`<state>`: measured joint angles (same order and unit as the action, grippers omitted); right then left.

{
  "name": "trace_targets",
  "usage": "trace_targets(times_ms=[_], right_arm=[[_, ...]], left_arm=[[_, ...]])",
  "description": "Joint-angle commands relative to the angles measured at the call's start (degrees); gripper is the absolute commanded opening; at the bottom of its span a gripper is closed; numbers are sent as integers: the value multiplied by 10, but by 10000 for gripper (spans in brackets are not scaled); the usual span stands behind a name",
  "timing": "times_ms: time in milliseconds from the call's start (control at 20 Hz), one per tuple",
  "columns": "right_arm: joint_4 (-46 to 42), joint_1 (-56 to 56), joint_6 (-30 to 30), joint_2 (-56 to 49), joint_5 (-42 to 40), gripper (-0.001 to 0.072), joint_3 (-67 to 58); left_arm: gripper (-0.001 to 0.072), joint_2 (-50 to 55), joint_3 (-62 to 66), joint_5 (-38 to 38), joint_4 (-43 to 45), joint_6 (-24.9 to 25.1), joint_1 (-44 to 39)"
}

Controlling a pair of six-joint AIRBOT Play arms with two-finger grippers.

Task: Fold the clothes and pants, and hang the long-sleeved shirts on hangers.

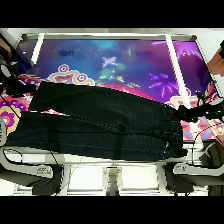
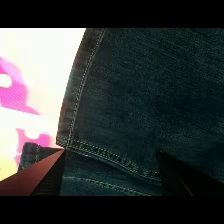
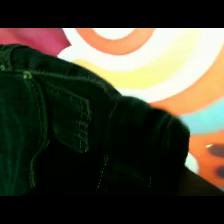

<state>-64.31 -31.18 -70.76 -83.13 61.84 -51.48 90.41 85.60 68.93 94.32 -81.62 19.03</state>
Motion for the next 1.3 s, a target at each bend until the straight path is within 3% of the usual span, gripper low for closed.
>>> trace_targets(times_ms=[0,50,200,450,600,650,750,800,850,900,950,1050,1150,1250], right_arm=[[10,27,-17,-45,-54,134,-2],[22,27,-17,-45,-72,16,-8],[30,27,-25,-45,-106,16,-71],[24,27,-103,-74,-188,16,-219],[24,27,-134,-125,-184,17,-303],[24,27,-136,-147,-163,70,-331],[21,26,-136,-184,-97,320,-384],[2,26,-134,-195,-63,401,-405],[-28,26,-116,-199,-25,441,-424],[-56,24,-90,-198,18,437,-440],[-69,22,-65,-198,66,436,-455],[-73,5,-18,-185,151,434,-465],[-73,-12,4,-154,184,433,-448],[-67,-32,16,-103,179,433,-400]], left_arm=[[643,0,0,1,-1,0,0],[643,0,0,0,-1,0,0],[640,0,0,-12,-1,-17,0],[639,0,0,-51,-1,-111,1],[639,0,0,-56,-1,-123,1],[639,0,0,-55,-1,-123,1],[639,0,0,-53,-1,-123,1],[638,-1,0,-49,-1,-122,1],[638,-4,0,-46,-1,-117,1],[628,-10,0,-44,-1,-101,1],[572,-18,-1,-42,-1,-86,1],[569,-42,-1,-28,-1,-54,7],[569,-69,-2,21,-25,0,27],[569,-100,-18,104,-81,91,69]])
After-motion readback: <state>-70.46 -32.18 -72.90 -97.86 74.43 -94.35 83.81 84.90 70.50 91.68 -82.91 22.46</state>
